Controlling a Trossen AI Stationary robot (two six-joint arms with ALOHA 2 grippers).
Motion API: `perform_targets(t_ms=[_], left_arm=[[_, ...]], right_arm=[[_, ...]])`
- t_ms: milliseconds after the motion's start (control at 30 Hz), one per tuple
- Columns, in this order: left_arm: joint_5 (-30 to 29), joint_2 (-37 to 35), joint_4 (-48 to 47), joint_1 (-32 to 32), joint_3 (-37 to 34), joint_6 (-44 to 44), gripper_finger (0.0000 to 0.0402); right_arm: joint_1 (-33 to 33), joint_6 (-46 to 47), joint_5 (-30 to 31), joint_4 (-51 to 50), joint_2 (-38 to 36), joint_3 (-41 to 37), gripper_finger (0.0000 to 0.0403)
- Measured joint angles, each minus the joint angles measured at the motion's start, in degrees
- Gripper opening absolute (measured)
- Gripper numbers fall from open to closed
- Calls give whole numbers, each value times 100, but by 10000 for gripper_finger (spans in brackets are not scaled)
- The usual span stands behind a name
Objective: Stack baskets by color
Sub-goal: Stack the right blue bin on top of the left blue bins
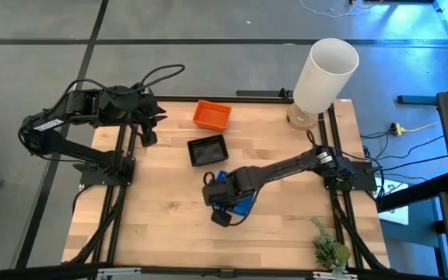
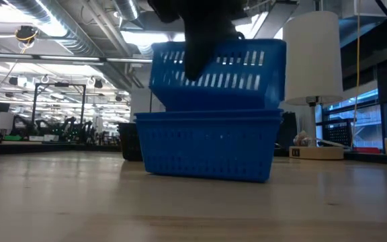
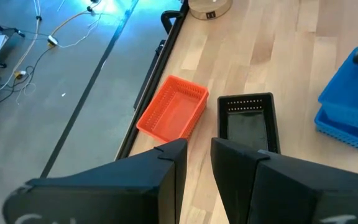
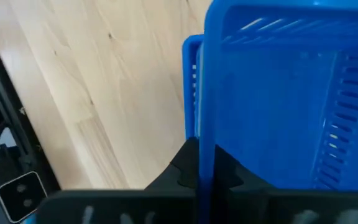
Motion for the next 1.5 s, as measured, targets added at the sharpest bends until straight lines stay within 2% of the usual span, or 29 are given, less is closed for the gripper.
perform_targets(t_ms=[133,667,767,933,1400,1500], left_arm=[[1,0,-2,0,0,-2,65],[0,2,-251,0,0,-9,65],[1,2,-316,0,0,-9,65],[1,2,-332,-1,0,-11,65],[1,2,-337,0,0,-9,65],[-2,2,-336,0,0,-9,65]], right_arm=[[-5,-17,-7,-110,44,-2,3],[-33,-118,-52,-81,63,11,70],[-37,-129,-168,-81,63,11,64],[-36,-145,-106,-67,63,11,10],[-34,-125,284,-229,11,-52,4],[-38,-141,344,-243,11,-100,14]])
